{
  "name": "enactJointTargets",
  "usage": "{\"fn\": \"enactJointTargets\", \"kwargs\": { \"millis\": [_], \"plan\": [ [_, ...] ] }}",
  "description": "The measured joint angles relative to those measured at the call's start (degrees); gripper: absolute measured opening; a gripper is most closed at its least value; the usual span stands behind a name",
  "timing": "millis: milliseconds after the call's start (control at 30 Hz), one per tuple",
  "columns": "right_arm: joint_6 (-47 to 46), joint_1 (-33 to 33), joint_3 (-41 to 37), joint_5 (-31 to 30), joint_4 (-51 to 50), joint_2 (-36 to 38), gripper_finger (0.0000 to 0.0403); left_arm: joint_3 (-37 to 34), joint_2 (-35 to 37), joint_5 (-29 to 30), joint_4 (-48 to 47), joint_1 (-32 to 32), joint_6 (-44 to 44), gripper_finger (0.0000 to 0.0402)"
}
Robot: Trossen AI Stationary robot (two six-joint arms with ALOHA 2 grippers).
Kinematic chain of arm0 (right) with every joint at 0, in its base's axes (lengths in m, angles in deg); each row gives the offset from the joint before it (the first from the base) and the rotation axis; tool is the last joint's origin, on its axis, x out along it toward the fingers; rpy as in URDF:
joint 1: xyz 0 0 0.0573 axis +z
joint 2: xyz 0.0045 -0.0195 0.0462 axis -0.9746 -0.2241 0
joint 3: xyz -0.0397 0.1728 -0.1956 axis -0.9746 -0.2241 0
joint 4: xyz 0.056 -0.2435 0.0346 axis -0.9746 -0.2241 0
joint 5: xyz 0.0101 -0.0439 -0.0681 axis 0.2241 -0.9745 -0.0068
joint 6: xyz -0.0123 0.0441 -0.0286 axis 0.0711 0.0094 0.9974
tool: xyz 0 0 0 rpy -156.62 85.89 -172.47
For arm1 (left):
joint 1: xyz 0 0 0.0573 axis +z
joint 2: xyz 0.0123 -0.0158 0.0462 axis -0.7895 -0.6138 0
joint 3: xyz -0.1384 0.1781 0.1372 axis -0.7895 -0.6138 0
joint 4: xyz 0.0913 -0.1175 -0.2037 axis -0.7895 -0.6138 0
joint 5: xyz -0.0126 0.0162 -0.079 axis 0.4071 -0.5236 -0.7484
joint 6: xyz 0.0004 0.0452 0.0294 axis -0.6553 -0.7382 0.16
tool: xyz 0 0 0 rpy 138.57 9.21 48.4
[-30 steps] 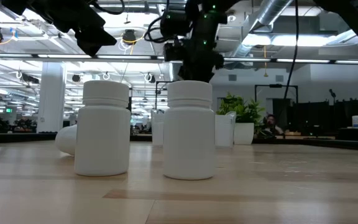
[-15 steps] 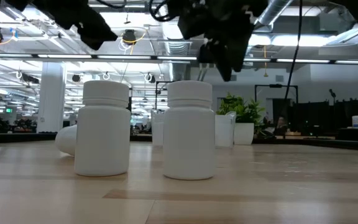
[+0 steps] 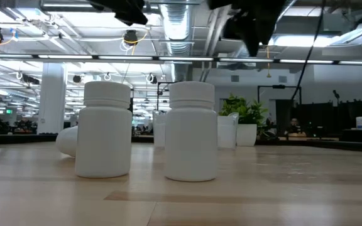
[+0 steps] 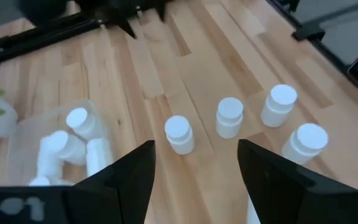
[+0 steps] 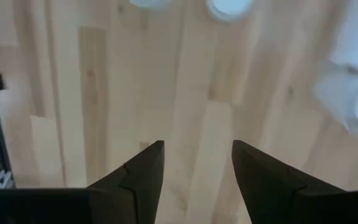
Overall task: Pick and place pill bottles into a basket
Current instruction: Put the white medicine bottle into the transparent bin
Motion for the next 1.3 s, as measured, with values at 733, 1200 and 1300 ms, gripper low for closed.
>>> {"fn": "enactJointTargets", "kwargs": {
  "millis": [733,1200,1300],
  "plan": [
    [-22.60,9.52,-38.47,-22.75,24.10,36.50,0.0198,19.54,-29.28,-14.54,-3.17,5.26,-4.55,0.0217],
    [-15.08,15.90,-56.94,-35.57,56.30,44.11,0.0177,20.15,-31.92,-15.78,-1.32,5.08,-2.46,0.0217],
    [-17.06,16.24,-60.13,-35.48,58.45,45.61,0.0167,20.14,-31.95,-15.91,-1.74,4.87,-2.01,0.0217]
  ]
}}
